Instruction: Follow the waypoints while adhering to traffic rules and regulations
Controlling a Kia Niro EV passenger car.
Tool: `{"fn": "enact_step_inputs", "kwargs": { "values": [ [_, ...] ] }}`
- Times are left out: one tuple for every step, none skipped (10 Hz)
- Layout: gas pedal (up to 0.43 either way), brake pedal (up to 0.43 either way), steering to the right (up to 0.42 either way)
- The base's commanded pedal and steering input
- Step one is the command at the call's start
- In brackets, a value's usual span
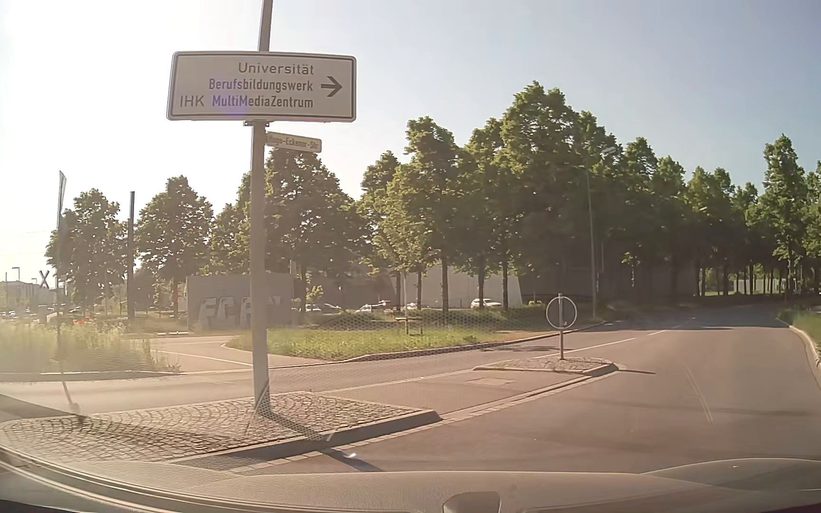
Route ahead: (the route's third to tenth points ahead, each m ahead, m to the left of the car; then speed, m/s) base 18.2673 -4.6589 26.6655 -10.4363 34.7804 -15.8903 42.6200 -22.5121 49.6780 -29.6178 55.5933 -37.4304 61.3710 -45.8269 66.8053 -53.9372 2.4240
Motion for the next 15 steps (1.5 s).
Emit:
{"fn": "enact_step_inputs", "kwargs": {
  "values": [
    [0.260,0.000,0.430],
    [0.260,0.000,0.457],
    [0.260,0.000,0.473],
    [0.260,0.000,0.476],
    [0.260,0.000,0.474],
    [0.260,0.000,0.464],
    [0.260,0.000,0.444],
    [0.260,0.000,0.416],
    [0.260,0.000,0.382],
    [0.260,0.000,0.351],
    [0.260,0.000,0.308],
    [0.268,0.000,0.272],
    [0.280,0.000,0.236],
    [0.299,0.000,0.195],
    [0.311,0.000,0.164]
  ]
}}
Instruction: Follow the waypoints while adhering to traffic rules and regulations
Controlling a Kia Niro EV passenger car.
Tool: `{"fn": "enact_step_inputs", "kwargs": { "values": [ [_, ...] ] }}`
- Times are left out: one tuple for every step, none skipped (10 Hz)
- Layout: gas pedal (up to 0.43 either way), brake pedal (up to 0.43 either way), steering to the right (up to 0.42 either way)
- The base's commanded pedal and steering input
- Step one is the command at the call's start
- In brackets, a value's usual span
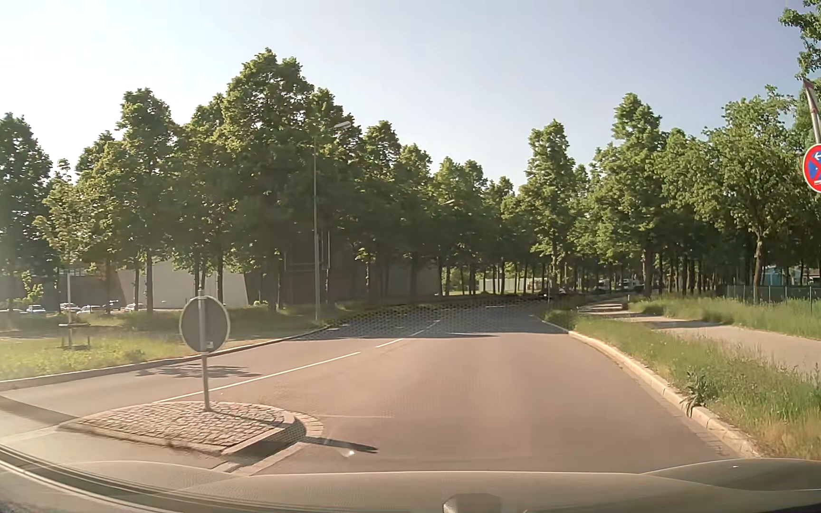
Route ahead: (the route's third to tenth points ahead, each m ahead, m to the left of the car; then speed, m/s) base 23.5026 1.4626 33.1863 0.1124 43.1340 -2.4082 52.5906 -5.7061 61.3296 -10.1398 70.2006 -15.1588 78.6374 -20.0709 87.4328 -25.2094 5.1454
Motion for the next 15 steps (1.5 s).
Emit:
{"fn": "enact_step_inputs", "kwargs": {
  "values": [
    [0.311,0.000,0.119],
    [0.311,0.000,0.092],
    [0.311,0.000,0.071],
    [0.311,0.000,0.053],
    [0.311,0.000,0.041],
    [0.287,0.000,0.037],
    [0.280,0.000,0.028],
    [0.228,0.000,0.014],
    [0.177,0.000,0.010],
    [0.157,0.000,0.008],
    [0.157,0.000,0.007],
    [0.169,0.000,0.007],
    [0.209,0.000,0.006],
    [0.220,0.000,0.004],
    [0.220,0.000,0.004]
  ]
}}
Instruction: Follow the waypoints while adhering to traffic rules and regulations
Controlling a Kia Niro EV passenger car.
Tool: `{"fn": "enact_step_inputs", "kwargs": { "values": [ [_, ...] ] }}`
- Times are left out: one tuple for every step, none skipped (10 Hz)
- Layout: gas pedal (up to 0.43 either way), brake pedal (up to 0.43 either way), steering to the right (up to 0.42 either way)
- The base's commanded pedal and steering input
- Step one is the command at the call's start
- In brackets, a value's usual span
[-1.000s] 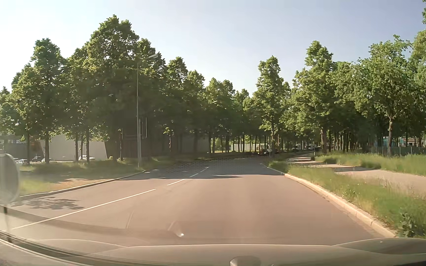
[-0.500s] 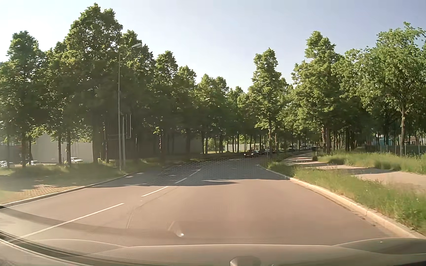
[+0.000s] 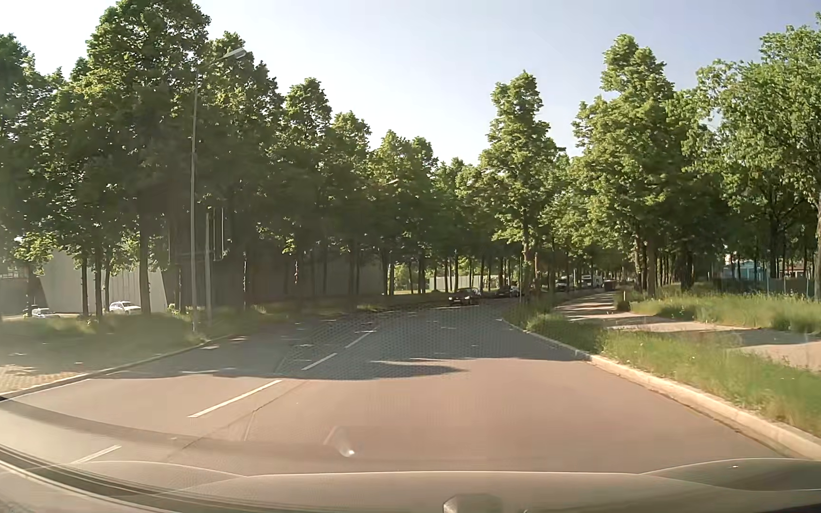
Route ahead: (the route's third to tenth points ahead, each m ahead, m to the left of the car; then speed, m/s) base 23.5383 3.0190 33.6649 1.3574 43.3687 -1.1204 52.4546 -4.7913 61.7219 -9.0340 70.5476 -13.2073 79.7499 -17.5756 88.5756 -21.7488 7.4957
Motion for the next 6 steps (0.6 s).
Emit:
{"fn": "enact_step_inputs", "kwargs": {
  "values": [
    [0.189,0.000,0.004],
    [0.169,0.000,0.004],
    [0.169,0.000,0.004],
    [0.169,0.000,0.006],
    [0.138,0.000,0.008],
    [0.118,0.000,0.011]
  ]
}}
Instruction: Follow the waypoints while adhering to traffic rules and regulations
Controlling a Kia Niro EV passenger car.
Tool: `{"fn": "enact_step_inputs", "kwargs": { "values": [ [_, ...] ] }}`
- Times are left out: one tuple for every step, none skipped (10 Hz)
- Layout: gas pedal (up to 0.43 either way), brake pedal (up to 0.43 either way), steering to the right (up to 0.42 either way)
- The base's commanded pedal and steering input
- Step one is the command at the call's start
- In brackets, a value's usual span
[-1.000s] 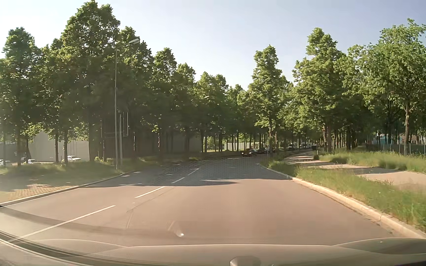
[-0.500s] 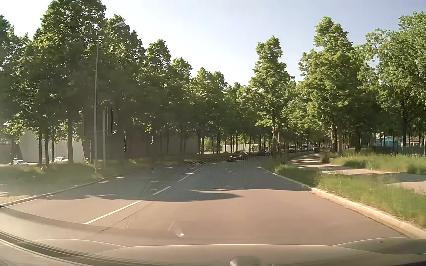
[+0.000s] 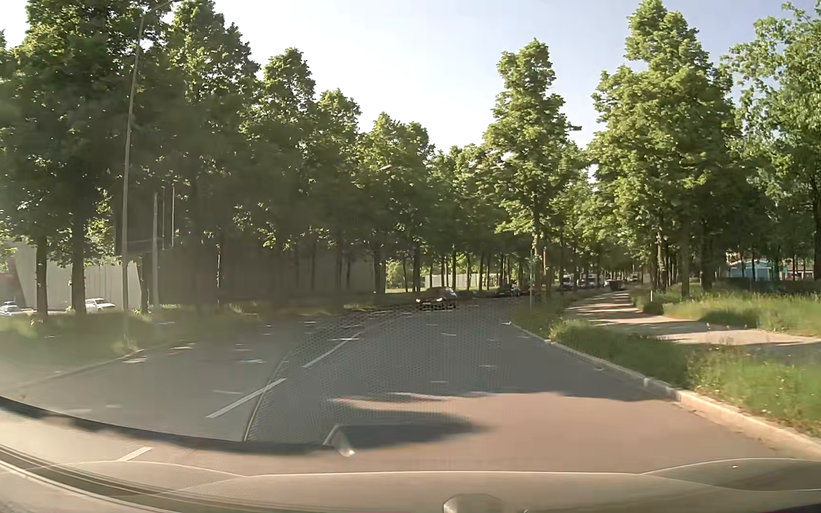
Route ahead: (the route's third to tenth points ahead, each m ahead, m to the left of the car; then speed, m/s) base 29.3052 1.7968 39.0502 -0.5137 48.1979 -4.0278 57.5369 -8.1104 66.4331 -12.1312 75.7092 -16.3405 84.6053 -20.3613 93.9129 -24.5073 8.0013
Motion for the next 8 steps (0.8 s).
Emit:
{"fn": "enact_step_inputs", "kwargs": {
  "values": [
    [0.087,0.000,0.017],
    [0.047,0.000,0.019],
    [0.039,0.000,0.019],
    [0.039,0.000,0.019],
    [0.059,0.000,0.016],
    [0.169,0.000,0.012],
    [0.177,0.000,0.009],
    [0.177,0.000,0.009]
  ]
}}
